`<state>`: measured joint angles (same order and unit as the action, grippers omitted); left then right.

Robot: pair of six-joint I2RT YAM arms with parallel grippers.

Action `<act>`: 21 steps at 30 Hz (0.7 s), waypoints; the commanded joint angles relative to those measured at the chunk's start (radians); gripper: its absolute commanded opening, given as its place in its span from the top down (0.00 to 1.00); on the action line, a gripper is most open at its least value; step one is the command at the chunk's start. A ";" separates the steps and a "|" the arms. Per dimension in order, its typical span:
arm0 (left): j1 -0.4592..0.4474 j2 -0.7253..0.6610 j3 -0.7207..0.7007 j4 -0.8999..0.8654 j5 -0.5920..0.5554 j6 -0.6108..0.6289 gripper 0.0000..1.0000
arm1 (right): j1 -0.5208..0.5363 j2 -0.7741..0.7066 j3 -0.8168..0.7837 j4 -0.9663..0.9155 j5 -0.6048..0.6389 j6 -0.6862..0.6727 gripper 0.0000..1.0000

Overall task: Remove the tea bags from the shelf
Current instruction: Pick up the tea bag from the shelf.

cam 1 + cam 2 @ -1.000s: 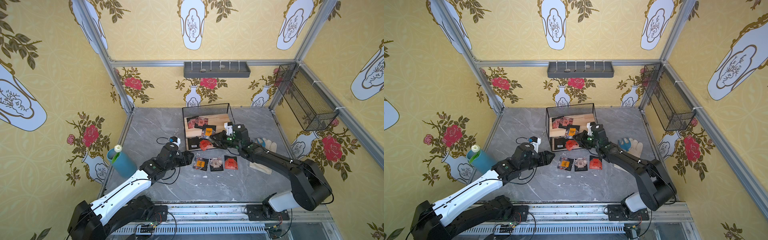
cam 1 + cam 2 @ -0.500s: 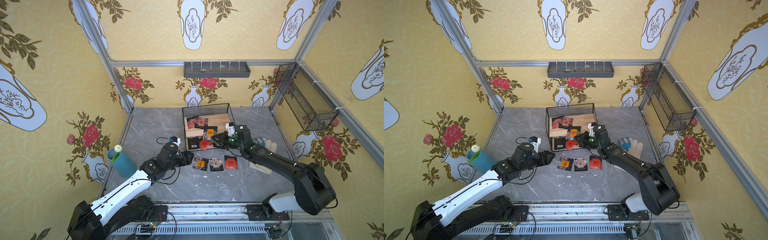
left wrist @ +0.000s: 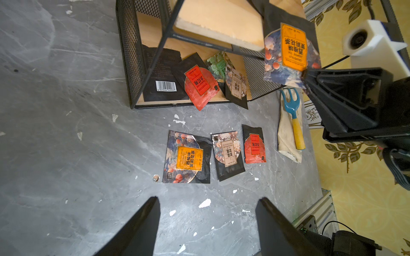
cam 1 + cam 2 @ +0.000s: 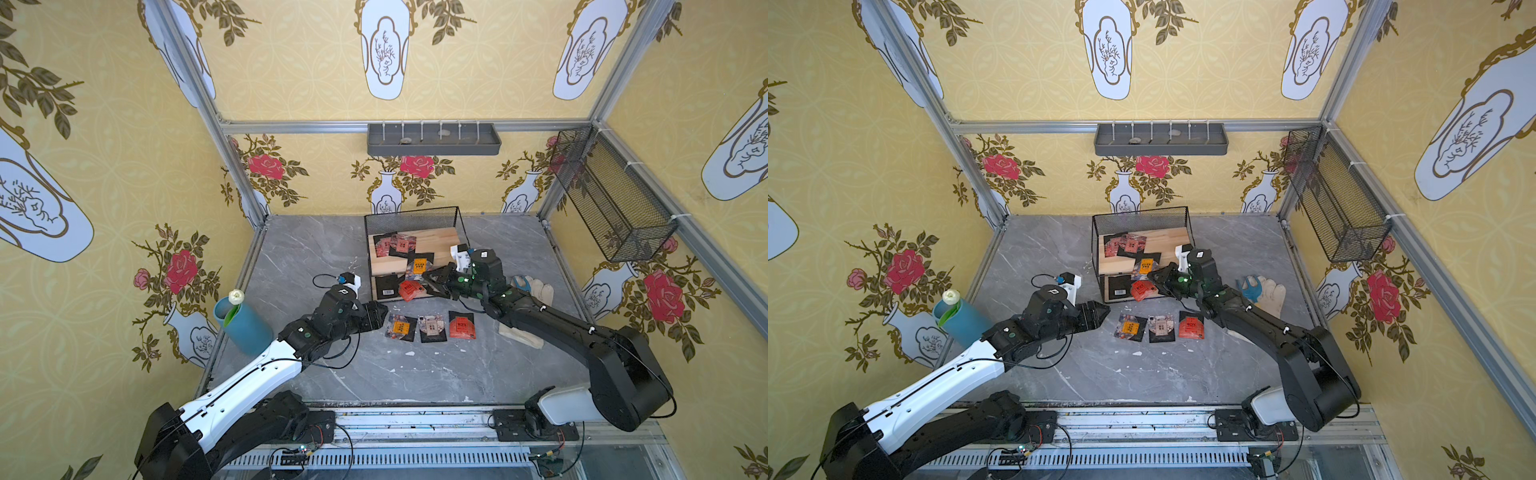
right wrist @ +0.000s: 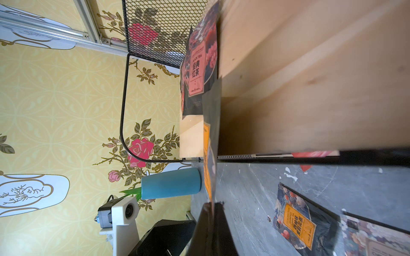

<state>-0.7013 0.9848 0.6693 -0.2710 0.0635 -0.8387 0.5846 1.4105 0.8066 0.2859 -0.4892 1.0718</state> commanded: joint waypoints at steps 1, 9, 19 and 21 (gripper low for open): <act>0.000 -0.007 0.011 -0.004 -0.003 0.005 0.23 | 0.001 -0.024 -0.001 0.019 -0.017 -0.027 1.00; 0.000 -0.039 0.031 -0.055 -0.037 0.004 0.23 | 0.000 -0.085 -0.012 0.002 -0.042 -0.058 1.00; 0.000 -0.125 0.010 -0.106 -0.070 -0.032 0.23 | 0.037 -0.148 -0.026 -0.034 -0.148 -0.123 1.00; 0.000 -0.139 0.007 -0.115 -0.075 -0.038 0.23 | 0.046 -0.160 -0.029 -0.052 -0.173 -0.142 1.00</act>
<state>-0.7013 0.8574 0.6861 -0.3679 0.0071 -0.8658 0.6220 1.2648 0.7799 0.2466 -0.6113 0.9741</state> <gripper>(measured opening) 0.768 0.066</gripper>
